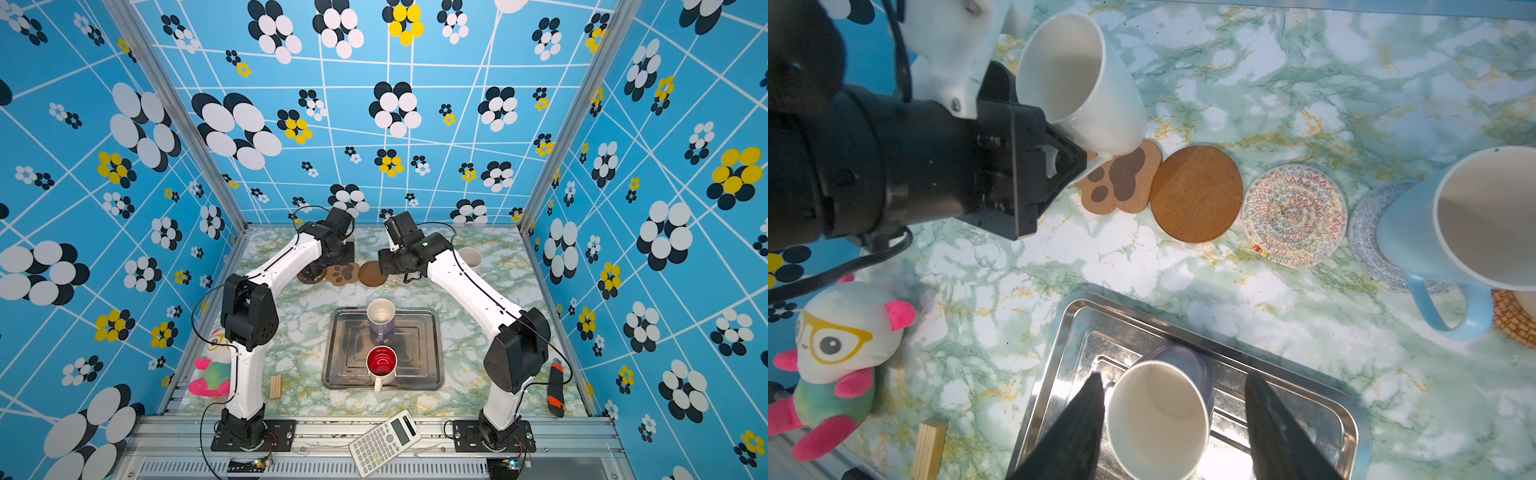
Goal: Place cups on coasters
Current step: Place the cup on the coaster.
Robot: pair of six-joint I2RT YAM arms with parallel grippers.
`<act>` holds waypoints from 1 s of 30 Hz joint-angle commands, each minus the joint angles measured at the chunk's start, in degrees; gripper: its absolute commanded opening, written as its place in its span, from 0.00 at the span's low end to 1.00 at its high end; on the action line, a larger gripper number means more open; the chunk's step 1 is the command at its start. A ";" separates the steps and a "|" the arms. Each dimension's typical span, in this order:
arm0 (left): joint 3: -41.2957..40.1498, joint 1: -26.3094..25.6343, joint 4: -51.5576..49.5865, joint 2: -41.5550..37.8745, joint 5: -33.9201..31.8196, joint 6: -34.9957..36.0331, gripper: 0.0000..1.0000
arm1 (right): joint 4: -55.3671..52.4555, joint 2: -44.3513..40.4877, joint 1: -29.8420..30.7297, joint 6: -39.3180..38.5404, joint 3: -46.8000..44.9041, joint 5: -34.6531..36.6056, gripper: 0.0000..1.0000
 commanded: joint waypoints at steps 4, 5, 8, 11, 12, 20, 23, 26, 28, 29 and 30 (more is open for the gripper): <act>5.80 -0.79 -1.73 1.51 -2.38 -1.22 0.00 | -0.61 1.00 -2.99 -0.68 1.50 -3.11 0.56; 6.11 -0.89 -2.03 1.62 -2.71 -1.23 0.00 | -0.32 1.23 -3.37 -0.59 1.59 -3.68 0.56; 6.30 -1.05 -3.11 1.30 -3.69 -1.14 0.00 | 0.15 2.04 -4.01 -0.84 2.32 -5.07 0.56; 6.09 -1.06 -4.20 0.76 -5.23 -0.64 0.00 | 0.70 2.15 -4.03 -0.94 2.47 -5.59 0.56; 6.04 -1.06 -4.41 0.59 -5.56 -0.40 0.00 | 1.38 1.78 -4.03 -0.89 2.05 -5.44 0.56; 6.30 -0.97 -4.91 0.84 -7.28 0.44 0.00 | 3.75 -2.27 -4.21 -0.10 -2.28 -3.35 0.56; 6.10 -0.97 -5.51 1.25 -7.45 0.03 0.00 | 3.43 -2.80 -4.29 -0.30 -2.85 -3.22 0.56; 5.11 -0.99 -5.60 1.37 -7.67 -0.50 0.00 | 3.83 -3.34 -4.29 -0.24 -3.78 -3.11 0.56; 4.50 -1.06 -5.77 1.37 -7.64 -0.83 0.00 | 4.48 -3.59 -4.29 0.09 -4.58 -3.11 0.56; 4.14 -1.06 -5.94 1.32 -7.71 -1.12 0.00 | 4.67 -3.69 -4.29 0.27 -4.88 -3.14 0.56; 3.74 -1.06 -5.92 1.13 -7.76 -1.36 0.00 | 4.85 -3.79 -4.29 0.37 -5.08 -3.14 0.56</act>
